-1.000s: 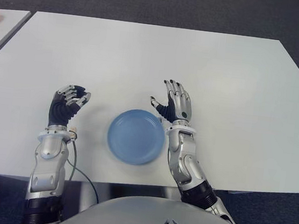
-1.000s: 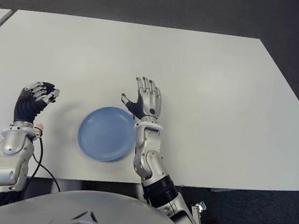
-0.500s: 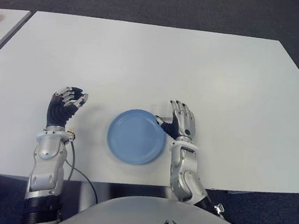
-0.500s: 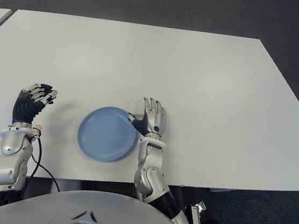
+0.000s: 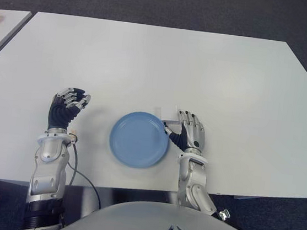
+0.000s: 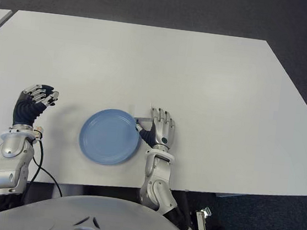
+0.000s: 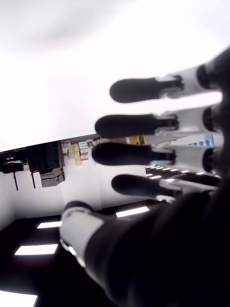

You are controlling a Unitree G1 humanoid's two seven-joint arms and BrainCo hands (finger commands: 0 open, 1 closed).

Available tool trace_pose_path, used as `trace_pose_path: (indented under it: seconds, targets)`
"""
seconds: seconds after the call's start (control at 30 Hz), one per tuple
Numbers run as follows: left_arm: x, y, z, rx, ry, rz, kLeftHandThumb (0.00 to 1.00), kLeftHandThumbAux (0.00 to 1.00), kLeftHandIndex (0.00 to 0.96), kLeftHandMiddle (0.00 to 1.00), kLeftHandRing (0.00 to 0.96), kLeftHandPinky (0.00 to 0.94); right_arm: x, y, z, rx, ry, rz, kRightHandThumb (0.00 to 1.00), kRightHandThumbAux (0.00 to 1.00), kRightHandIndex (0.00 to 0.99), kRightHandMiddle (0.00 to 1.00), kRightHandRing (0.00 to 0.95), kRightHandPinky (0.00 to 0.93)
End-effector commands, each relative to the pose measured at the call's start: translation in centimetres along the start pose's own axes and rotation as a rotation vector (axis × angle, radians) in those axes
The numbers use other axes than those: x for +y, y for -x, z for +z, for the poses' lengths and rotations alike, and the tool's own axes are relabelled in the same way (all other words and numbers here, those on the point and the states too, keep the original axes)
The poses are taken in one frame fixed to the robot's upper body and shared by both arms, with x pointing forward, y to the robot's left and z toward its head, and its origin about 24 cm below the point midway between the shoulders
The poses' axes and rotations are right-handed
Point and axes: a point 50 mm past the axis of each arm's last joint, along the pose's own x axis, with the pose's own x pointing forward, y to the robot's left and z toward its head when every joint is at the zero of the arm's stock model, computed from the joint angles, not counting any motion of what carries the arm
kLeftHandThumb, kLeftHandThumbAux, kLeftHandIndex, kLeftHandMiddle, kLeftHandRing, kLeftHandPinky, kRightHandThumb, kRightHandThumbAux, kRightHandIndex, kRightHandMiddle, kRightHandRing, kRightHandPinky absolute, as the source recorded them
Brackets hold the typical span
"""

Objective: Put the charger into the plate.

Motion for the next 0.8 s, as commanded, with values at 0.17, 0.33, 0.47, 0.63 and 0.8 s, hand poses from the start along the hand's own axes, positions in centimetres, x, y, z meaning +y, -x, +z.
trace_pose_path:
  seconds: [0.17,0.33,0.47,0.63,0.8]
  targets:
    - [0.0,0.0,-0.4,0.014,-0.003,-0.013,0.706,0.720,0.427,0.509,0.509,0.489,-0.2,0.6,-1.2,0.065,0.023,0.016,0.751,0.253,0.000,0.000,0.000,0.000]
    - [0.1,-0.1,-0.4,0.016,-0.002,-0.012,0.706,0.720,0.427,0.506,0.507,0.489,-0.5,0.9,-1.4,0.095,0.032,0.014,0.747,0.243,0.000,0.000,0.000,0.000]
    - [0.1,-0.1,-0.4,0.021,-0.010,-0.007,0.707,0.720,0.426,0.500,0.503,0.485,-0.9,1.1,-1.7,0.133,0.043,0.015,0.736,0.234,0.000,0.000,0.000,0.000]
    - [0.1,-0.1,-0.5,0.024,-0.013,-0.007,0.707,0.720,0.426,0.499,0.503,0.486,-1.3,1.2,-2.2,0.161,0.051,0.014,0.723,0.228,0.000,0.000,0.000,0.000]
    - [0.1,-0.2,-0.5,0.021,-0.014,-0.009,0.706,0.720,0.426,0.501,0.503,0.487,-1.7,1.2,-2.8,0.174,0.039,0.008,0.730,0.234,0.000,0.000,0.000,0.000]
